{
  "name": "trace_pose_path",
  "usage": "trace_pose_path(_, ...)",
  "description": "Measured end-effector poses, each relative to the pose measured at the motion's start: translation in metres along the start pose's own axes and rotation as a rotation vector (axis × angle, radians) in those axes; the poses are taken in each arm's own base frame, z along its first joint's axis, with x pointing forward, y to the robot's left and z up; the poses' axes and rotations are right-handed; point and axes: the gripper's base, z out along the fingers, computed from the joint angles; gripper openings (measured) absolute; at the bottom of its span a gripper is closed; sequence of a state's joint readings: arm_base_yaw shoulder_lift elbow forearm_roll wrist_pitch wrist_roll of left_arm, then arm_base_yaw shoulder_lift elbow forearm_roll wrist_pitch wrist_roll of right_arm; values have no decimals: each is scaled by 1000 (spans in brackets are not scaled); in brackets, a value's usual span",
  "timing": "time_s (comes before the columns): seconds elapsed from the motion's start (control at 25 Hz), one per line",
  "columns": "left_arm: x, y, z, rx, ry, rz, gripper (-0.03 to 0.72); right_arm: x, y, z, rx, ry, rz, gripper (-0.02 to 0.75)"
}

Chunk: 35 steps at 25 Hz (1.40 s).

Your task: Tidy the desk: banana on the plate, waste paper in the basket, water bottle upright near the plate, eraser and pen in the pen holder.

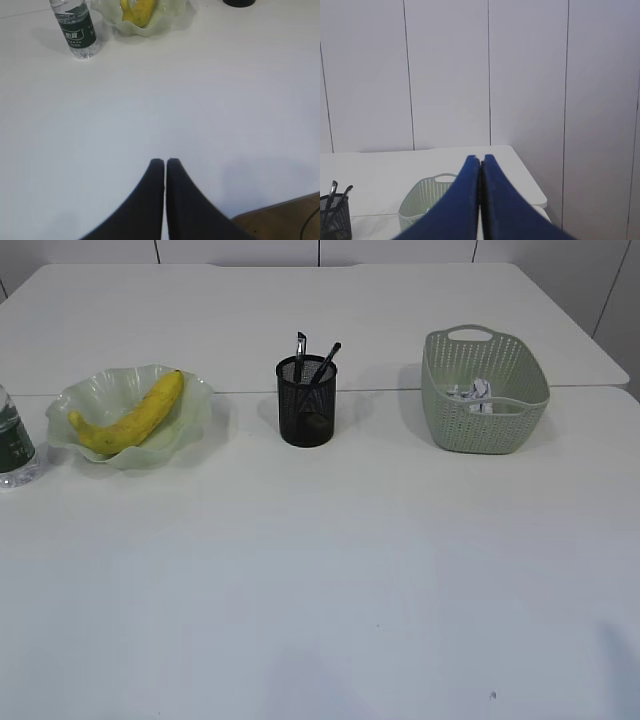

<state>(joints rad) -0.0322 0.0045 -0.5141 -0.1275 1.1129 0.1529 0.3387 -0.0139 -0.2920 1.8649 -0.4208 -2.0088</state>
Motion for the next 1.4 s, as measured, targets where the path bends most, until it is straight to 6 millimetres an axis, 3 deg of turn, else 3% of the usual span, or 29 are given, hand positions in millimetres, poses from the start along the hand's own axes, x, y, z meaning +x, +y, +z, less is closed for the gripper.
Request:
trace_pose_path(0.36,0,0,0,0,0,0,-24,-1,2,0,-19,-10,115,-11)
trace_pose_path(0.76,0,0,0,0,0,0,-24,-16,24,-5,-283,-164,151,-11)
trace_pose_path(0.92,0,0,0,0,0,0,-24,-14,37,-9,-436,-135,136,-10)
trace_pose_path(1.4,0,0,0,0,0,0,-24,2,46,-11,-520,-11,91,-10)
